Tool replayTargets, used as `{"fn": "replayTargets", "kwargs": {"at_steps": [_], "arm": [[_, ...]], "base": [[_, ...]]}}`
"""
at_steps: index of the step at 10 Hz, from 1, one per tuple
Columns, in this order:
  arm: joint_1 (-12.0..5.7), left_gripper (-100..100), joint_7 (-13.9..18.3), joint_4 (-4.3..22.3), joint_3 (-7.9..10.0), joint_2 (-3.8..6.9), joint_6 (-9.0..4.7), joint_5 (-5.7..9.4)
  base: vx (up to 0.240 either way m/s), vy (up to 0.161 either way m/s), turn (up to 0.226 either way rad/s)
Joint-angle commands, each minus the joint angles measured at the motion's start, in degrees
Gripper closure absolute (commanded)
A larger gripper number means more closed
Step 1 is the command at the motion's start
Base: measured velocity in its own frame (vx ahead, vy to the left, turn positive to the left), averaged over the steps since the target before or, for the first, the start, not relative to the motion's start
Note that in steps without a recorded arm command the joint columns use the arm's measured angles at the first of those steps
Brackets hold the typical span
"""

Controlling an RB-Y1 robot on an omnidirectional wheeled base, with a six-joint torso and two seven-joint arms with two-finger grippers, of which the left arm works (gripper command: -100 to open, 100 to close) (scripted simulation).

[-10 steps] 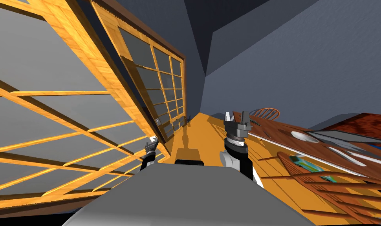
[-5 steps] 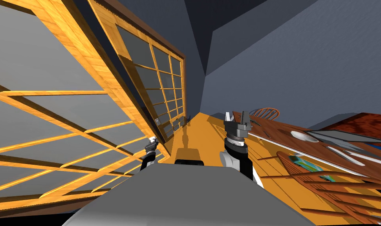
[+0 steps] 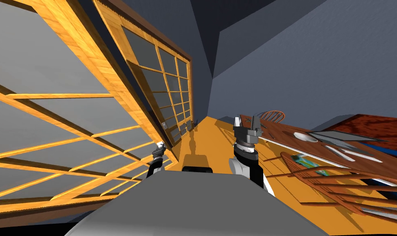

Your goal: Pull the door open

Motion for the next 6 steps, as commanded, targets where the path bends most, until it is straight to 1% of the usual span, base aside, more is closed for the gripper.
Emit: {"fn": "replayTargets", "kwargs": {"at_steps": [1,3,5,6], "arm": [[0.64,100,0.97,-0.48,-1.51,0.13,0.21,-0.77],[1.02,100,2.17,-1.31,-3.45,0.62,0.32,-1.85],[1.3,100,3.04,-1.91,-4.87,0.97,0.4,-2.64],[1.37,100,3.26,-2.05,-5.21,1.06,0.42,-2.83]], "base": [[-0.254,-0.006,-0.067],[-0.249,-0.006,-0.071],[-0.244,-0.006,-0.075],[-0.231,0.011,-0.033]]}}
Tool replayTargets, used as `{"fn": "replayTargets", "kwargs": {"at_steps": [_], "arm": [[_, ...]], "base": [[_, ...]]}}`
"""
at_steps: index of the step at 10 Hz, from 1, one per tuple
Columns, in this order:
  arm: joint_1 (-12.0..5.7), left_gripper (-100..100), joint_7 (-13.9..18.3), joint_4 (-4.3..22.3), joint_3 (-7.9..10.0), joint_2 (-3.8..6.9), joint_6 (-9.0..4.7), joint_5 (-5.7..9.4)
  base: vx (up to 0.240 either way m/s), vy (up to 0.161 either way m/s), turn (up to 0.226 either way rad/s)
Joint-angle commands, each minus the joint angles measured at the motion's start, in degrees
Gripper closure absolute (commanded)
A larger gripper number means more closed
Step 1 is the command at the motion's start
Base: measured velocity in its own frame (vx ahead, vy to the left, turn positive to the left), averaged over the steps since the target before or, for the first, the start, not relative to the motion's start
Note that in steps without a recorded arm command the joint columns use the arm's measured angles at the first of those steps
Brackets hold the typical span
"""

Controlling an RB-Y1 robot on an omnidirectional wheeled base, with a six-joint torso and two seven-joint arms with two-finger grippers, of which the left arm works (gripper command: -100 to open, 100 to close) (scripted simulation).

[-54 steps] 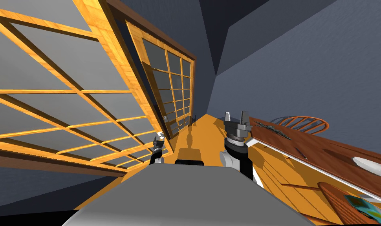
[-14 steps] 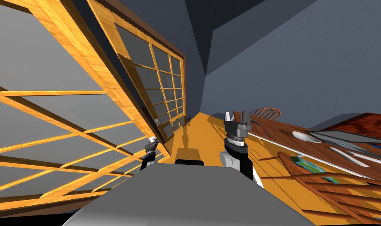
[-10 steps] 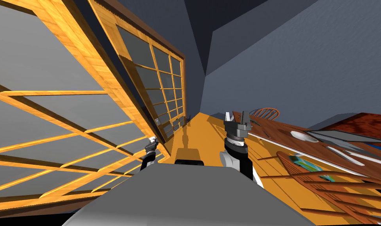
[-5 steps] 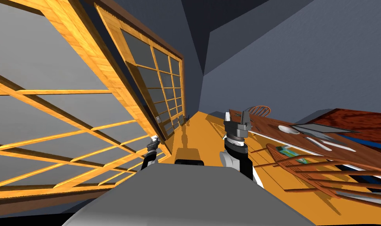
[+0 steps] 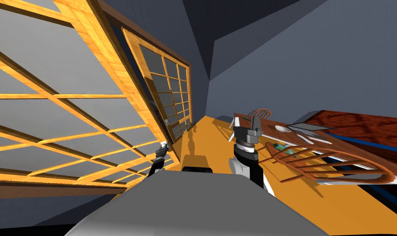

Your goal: Pull the door open

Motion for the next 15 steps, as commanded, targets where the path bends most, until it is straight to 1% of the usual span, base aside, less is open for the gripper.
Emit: {"fn": "replayTargets", "kwargs": {"at_steps": [1,2,8,10,11,12,13,15], "arm": [[0.0,100,0.0,0.0,0.0,0.0,0.0,0.0],[0.58,100,0.92,-0.3,-1.25,0.43,-0.23,-0.64],[2.26,100,4.19,-1.9,-5.16,2.7,-1.47,-2.73],[2.75,100,5.15,-2.37,-6.31,3.37,-1.84,-3.35],[2.52,100,4.85,-2.01,-5.99,3.17,-1.69,-3.18],[3.28,100,6.03,-2.16,-7.12,3.96,-2.47,-3.81],[3.44,100,6.3,-2.21,-7.37,4.18,-2.69,-3.95],[4.42,100,7.92,-2.54,-8.81,5.44,-3.93,-4.79]], "base": [[-0.096,0.004,-0.017],[-0.152,0.014,-0.074],[-0.208,0.018,-0.077],[-0.175,0.006,-0.055],[-0.072,-0.004,-0.014],[-0.16,0.026,-0.101],[-0.199,0.024,-0.106],[-0.215,0.024,-0.096]]}}
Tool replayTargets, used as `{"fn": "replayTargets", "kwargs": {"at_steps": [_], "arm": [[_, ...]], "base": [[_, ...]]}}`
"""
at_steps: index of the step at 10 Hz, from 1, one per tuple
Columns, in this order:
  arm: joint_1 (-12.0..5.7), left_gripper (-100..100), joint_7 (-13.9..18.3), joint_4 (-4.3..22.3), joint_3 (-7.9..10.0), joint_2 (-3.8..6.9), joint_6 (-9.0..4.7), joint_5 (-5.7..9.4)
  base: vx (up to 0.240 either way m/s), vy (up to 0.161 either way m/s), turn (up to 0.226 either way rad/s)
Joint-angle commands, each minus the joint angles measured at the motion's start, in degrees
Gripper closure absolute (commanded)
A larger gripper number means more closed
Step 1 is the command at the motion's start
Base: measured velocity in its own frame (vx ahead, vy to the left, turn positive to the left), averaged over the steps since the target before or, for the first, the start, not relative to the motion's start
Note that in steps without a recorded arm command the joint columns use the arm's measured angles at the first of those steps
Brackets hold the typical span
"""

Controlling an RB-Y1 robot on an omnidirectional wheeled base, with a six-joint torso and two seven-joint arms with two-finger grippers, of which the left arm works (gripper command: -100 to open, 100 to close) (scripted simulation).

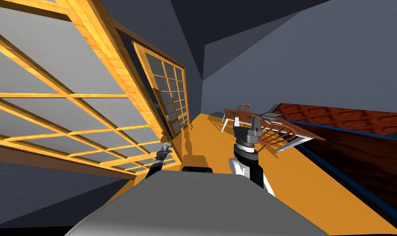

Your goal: Pull the door open

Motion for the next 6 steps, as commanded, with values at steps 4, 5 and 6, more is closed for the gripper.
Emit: {"fn": "replayTargets", "kwargs": {"at_steps": [4,5,6], "arm": [[1.87,100,3.09,-0.19,-2.76,2.18,-2.39,-1.56],[1.21,100,2.74,0.57,-2.51,1.75,-2.16,-1.42],[1.84,100,3.71,0.82,-3.37,2.37,-3.23,-1.88]], "base": [[-0.202,0.021,-0.078],[-0.094,0.011,-0.024],[-0.132,-0.005,-0.086]]}}
